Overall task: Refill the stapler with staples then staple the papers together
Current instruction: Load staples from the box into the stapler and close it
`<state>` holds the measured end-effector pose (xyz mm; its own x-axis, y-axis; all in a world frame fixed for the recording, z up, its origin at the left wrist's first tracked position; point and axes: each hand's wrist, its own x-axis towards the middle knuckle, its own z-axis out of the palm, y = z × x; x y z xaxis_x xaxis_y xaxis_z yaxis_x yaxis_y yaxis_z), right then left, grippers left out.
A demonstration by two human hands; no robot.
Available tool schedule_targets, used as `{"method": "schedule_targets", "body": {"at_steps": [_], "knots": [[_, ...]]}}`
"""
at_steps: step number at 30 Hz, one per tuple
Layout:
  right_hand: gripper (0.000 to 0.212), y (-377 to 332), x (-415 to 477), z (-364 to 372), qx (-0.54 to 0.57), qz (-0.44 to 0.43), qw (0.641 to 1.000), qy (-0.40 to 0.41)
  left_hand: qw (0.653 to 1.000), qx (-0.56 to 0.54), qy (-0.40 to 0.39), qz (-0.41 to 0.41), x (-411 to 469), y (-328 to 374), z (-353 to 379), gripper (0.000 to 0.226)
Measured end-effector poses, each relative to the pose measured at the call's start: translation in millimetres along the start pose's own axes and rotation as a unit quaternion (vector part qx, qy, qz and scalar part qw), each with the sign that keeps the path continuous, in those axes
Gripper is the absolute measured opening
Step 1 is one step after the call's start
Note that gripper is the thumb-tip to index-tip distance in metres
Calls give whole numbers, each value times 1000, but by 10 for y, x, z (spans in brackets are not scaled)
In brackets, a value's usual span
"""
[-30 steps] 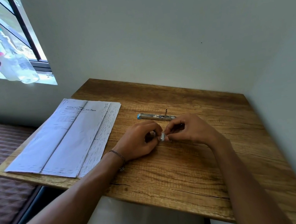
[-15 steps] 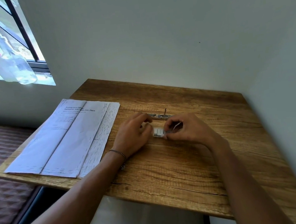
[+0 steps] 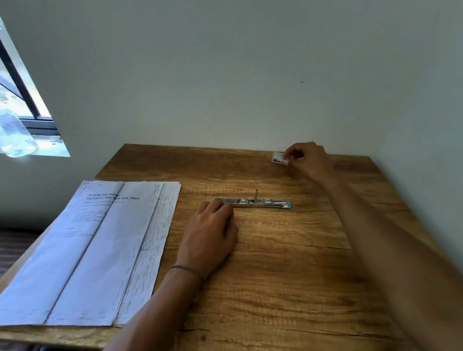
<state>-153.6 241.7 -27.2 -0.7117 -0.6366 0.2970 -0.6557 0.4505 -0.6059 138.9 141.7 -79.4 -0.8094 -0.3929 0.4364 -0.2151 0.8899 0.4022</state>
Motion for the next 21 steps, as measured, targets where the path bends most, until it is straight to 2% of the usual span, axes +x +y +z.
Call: {"method": "schedule_targets", "body": {"at_steps": [6, 12, 21], "knots": [[19, 292, 320, 178, -55, 13, 998, 7, 1000, -8, 8, -1, 15, -31, 37, 11], [21, 286, 387, 225, -71, -8, 997, 23, 1000, -3, 6, -3, 16, -33, 48, 12], [32, 286, 384, 182, -121, -2, 993, 6, 1000, 4, -1, -1, 13, -32, 35, 15]]}}
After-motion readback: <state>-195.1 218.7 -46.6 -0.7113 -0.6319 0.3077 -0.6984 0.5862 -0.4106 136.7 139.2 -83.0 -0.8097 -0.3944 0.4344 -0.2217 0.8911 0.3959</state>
